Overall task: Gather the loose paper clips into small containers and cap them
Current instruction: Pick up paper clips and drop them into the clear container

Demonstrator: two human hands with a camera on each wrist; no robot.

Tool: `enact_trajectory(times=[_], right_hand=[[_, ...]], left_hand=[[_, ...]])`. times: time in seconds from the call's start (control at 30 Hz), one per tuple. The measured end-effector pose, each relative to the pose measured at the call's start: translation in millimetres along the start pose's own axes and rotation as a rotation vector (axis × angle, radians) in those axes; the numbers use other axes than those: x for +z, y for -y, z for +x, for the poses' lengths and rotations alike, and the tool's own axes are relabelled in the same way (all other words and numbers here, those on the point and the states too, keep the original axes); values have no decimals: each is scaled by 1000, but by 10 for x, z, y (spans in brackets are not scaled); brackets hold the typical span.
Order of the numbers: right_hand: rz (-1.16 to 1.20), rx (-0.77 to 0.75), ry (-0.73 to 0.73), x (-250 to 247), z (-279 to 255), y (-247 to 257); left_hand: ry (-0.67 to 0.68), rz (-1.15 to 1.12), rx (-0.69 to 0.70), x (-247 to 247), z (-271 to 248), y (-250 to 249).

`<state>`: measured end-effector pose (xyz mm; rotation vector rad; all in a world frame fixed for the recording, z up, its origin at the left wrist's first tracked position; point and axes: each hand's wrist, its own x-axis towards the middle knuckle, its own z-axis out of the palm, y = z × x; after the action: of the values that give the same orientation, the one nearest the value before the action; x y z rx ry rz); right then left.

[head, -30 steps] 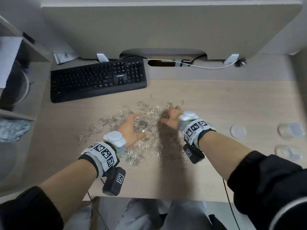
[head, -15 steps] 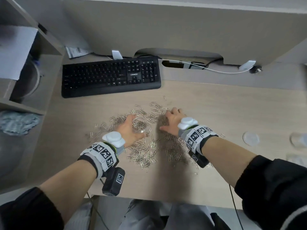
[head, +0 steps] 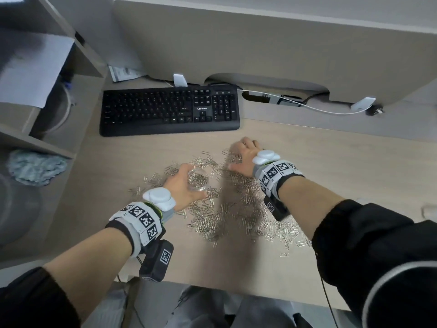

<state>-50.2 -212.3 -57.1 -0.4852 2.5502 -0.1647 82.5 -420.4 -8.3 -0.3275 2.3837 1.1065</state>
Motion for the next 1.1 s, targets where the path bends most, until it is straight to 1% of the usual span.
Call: enact_trajectory(times=[0.07, 0.17, 0.23, 0.3, 0.37, 0.47, 0.57, 0.67, 0.73, 0.8, 0.93, 1.03, 1.1], right_hand=[[-53, -51, 29, 64, -78, 96], [-125, -153, 85, 296, -382, 186], [-159, -208, 135, 429, -636, 203], [-145, -237, 185, 488, -816, 174], [-83, -225, 181, 462, -924, 118], [15, -151, 88, 362, -953, -36], [-5, -65, 49, 231, -747, -237], [-3, 19, 14, 22, -452, -249], [-60, 15, 27, -41, -319, -193], [-102, -14, 40, -4, -309, -173], [-132, -123, 46, 287, -603, -212], [-136, -130, 77, 464, -906, -253], [-70, -108, 68, 542, -1081, -349]], left_hand=[[-11, 28, -16, -38, -9, -7], [-20, 39, -32, -71, -35, -18], [-15, 30, -13, -68, -41, -25], [-21, 5, 15, -47, -30, -29], [-10, -4, 37, -10, -7, -33], [16, 2, 29, 47, 15, -42], [33, 82, 38, 95, 4, -76], [33, 111, 42, 94, -17, -127], [31, 118, 17, 90, -38, -120], [36, 114, 5, 94, -56, -110], [56, 124, -11, 101, -92, -127], [101, 129, -11, 137, -105, -216], [108, 152, 13, 197, -78, -307]])
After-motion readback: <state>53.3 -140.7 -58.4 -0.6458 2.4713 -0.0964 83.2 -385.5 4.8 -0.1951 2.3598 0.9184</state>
